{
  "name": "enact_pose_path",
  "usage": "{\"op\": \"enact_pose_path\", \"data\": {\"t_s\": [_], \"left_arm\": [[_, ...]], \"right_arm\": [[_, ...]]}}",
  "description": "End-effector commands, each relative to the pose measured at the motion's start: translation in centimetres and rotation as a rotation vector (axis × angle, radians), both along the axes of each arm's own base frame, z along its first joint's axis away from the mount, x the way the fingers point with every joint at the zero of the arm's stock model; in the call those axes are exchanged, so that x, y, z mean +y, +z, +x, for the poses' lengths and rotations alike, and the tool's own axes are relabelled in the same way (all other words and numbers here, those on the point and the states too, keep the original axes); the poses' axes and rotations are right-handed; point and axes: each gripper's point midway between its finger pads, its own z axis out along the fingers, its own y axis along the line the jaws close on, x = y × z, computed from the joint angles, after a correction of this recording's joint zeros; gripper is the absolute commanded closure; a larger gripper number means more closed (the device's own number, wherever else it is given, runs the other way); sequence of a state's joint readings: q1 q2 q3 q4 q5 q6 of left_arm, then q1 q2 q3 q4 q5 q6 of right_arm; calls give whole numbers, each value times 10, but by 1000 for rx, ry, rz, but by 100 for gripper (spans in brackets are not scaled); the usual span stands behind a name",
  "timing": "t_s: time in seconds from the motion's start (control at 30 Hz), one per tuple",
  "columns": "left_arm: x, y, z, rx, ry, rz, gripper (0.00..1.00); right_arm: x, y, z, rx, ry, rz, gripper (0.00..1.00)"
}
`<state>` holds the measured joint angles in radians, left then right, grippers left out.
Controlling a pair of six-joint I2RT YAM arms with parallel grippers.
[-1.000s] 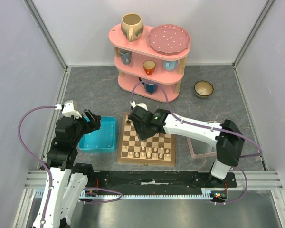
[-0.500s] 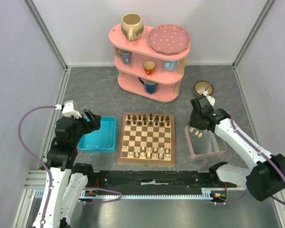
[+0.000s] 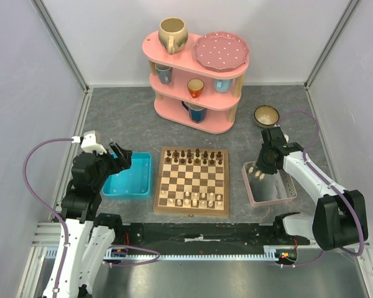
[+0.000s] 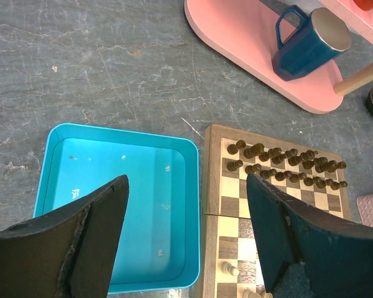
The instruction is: Set up the chess pieces on the board
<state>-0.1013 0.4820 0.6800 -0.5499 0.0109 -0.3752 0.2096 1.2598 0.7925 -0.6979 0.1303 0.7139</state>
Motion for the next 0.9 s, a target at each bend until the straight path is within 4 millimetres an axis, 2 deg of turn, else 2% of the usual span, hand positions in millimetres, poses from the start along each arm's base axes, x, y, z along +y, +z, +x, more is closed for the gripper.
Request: {"op": "enact_pose_path", "data": {"t_s": [0.0, 0.57, 0.87], "left_arm": [[-3, 6, 4, -38, -25, 12, 17], [-2, 5, 5, -32, -23, 17, 17], [-2, 5, 5, -34, -20, 18, 17]], "right_arm": [[4, -5, 12, -31, 36, 29, 65], [-6, -26, 16, 20, 35, -9, 66], [-6, -30, 13, 30, 42, -6, 74]]}}
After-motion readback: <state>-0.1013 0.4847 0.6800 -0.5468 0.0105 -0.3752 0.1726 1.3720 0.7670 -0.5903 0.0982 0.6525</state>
